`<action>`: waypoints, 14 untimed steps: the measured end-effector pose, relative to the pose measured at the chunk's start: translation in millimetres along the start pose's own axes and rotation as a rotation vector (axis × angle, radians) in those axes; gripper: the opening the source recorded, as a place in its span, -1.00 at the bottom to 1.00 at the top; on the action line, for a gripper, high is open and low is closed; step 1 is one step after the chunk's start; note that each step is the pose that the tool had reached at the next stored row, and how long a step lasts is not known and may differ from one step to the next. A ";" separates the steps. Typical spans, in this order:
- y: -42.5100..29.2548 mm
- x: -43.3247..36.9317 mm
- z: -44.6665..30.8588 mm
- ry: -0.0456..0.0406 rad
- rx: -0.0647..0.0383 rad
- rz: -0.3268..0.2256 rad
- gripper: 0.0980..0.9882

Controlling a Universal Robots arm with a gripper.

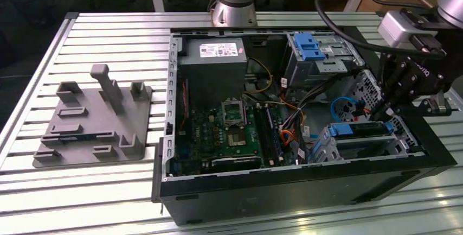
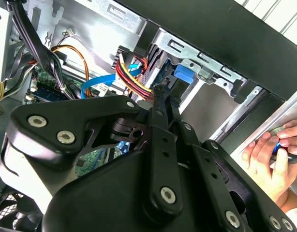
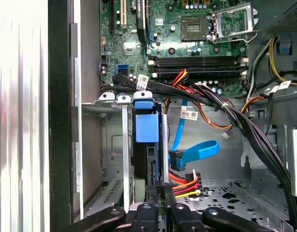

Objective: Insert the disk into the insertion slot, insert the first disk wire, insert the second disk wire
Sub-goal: 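Insert the first disk wire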

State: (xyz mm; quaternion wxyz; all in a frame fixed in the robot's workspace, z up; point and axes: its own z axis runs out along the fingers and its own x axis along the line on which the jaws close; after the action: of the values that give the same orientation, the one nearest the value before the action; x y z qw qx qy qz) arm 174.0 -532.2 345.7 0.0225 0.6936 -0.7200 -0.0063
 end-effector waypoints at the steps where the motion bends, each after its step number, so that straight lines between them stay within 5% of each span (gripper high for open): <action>1: -0.1 0.2 0.1 0.0002 0.000 0.000 -0.85; 14: -0.3 1.8 3.2 0.0003 0.000 0.000 -0.85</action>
State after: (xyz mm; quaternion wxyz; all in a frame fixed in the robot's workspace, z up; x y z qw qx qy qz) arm 174.2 -534.1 342.5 0.0226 0.6936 -0.7200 -0.0062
